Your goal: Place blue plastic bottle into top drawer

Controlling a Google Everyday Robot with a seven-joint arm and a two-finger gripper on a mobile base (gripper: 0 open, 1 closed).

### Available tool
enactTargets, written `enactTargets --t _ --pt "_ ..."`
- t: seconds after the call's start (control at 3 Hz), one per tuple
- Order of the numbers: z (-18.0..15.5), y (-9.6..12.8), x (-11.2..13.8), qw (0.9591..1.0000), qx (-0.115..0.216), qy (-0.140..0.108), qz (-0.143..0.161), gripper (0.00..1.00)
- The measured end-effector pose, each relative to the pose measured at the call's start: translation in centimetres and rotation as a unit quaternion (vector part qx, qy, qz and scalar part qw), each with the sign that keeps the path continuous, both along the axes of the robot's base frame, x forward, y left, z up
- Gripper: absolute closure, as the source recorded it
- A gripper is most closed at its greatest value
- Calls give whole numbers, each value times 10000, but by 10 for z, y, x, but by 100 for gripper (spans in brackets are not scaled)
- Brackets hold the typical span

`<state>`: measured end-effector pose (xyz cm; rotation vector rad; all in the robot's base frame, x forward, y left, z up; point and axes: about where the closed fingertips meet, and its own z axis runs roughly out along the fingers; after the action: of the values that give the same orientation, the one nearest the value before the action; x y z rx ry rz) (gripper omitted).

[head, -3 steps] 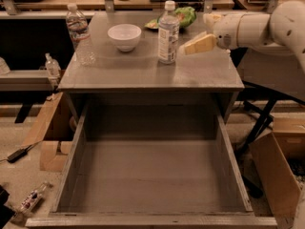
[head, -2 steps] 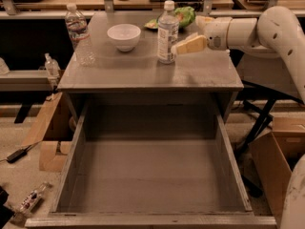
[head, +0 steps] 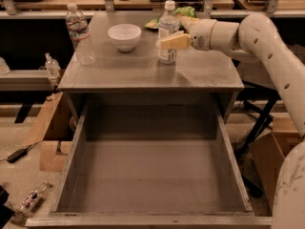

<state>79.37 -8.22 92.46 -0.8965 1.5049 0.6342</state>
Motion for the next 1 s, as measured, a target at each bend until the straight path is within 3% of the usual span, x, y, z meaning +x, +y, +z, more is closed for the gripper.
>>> enactTargets --t 0.33,0.67,1.0 --pt "0 22 9 9997 208 -88 81 35" --pt "-5 41 15 9993 305 -123 198 66" --pt "-5 44 15 9992 303 -117 216 90"
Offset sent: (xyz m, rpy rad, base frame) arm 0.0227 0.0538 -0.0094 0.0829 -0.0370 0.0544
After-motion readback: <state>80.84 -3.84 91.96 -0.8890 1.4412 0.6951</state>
